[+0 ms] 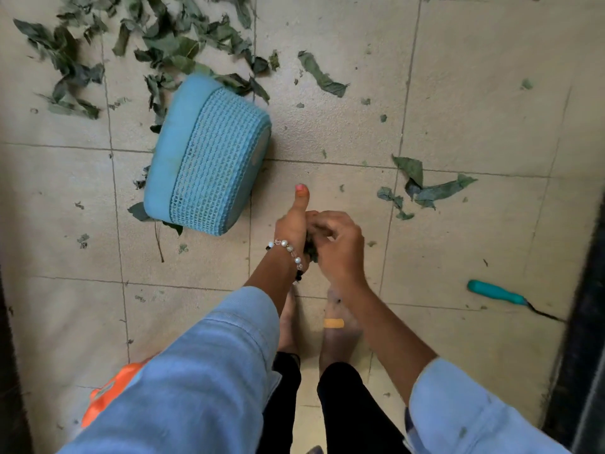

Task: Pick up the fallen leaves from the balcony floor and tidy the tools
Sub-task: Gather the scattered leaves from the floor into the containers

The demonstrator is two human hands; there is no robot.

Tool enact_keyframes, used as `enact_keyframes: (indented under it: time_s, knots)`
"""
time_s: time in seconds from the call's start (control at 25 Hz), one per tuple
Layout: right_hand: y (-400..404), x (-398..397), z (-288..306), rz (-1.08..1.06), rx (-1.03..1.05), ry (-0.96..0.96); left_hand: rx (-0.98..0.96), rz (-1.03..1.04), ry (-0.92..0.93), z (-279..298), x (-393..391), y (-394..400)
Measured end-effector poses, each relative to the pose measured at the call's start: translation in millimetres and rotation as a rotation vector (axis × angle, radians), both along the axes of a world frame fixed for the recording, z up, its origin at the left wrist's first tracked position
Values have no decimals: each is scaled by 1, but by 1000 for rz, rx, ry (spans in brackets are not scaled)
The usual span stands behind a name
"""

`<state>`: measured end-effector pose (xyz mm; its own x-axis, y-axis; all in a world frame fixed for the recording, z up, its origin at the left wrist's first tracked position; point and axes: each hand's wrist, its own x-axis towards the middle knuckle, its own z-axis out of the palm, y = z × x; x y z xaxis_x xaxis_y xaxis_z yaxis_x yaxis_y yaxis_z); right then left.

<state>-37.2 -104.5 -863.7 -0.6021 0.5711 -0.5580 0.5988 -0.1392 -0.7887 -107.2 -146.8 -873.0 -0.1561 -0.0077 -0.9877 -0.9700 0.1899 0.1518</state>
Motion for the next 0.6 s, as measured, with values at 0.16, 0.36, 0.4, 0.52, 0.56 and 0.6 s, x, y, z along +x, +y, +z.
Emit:
enact_keyframes:
  time_s: [0.16,0.36,0.4,0.52,0.56,0.6]
  knots:
    - [16,38,16,526,309,117,-57,56,-58,7,18,8]
    - [57,80,-1,-120,-150,14,-132,-32,122,14,34,35]
    - [64,88,-14,-258,-112,-75,-135,-90,162,10,32,37]
    - [73,110,-70,-59,231,-359,-139,-234,212,-3,28,34]
    - [72,112,-84,57,322,-398,-147,-261,218,-9,28,32]
    - [68,112,-98,163,421,-407,-163,-278,226,-13,28,30]
